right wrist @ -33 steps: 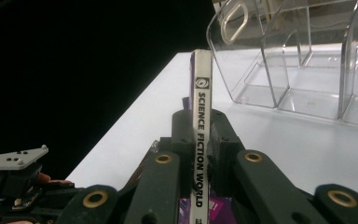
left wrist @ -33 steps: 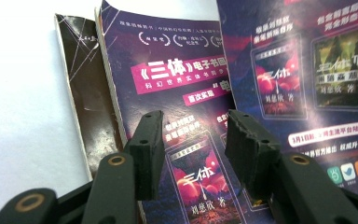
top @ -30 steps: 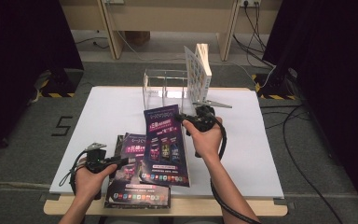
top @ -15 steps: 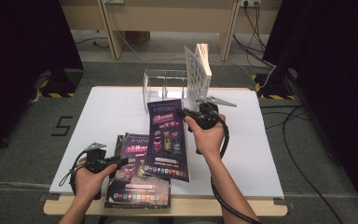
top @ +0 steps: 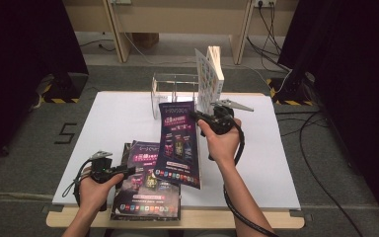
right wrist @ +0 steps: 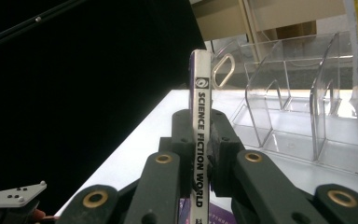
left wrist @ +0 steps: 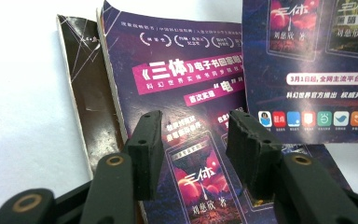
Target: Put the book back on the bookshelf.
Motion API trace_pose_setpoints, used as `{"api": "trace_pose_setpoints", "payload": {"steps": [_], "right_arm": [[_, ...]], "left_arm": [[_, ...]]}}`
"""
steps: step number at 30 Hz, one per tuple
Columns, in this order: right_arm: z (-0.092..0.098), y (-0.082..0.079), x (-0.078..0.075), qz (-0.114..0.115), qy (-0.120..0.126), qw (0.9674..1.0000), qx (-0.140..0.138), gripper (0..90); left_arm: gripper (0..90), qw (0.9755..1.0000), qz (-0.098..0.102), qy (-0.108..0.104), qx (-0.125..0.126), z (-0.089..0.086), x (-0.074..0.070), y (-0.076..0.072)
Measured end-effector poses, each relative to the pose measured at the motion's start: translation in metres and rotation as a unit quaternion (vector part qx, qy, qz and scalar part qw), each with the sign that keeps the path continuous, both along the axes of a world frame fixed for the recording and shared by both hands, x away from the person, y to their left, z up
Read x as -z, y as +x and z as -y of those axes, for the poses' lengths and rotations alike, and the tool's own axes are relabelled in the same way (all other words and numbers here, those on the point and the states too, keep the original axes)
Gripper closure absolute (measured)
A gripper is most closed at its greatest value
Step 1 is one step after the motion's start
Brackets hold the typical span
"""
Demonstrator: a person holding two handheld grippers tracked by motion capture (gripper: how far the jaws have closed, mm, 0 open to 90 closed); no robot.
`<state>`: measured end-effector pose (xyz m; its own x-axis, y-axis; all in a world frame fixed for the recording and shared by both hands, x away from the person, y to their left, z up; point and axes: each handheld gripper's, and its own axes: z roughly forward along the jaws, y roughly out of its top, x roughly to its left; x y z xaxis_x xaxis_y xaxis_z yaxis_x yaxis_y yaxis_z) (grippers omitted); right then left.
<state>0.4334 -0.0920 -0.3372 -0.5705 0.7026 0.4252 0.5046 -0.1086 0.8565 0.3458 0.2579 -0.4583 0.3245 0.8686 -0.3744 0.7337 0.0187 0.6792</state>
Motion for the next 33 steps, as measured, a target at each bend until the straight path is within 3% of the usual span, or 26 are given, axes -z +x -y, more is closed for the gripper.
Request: {"api": "trace_pose_setpoints", "payload": {"steps": [33], "right_arm": [[0.005,0.003,-0.015,0.026,0.009,0.9994,0.019,83.3]], "left_arm": [[54.9,1.0000,-0.001,0.002,0.002,0.000,0.000,0.000]]}}
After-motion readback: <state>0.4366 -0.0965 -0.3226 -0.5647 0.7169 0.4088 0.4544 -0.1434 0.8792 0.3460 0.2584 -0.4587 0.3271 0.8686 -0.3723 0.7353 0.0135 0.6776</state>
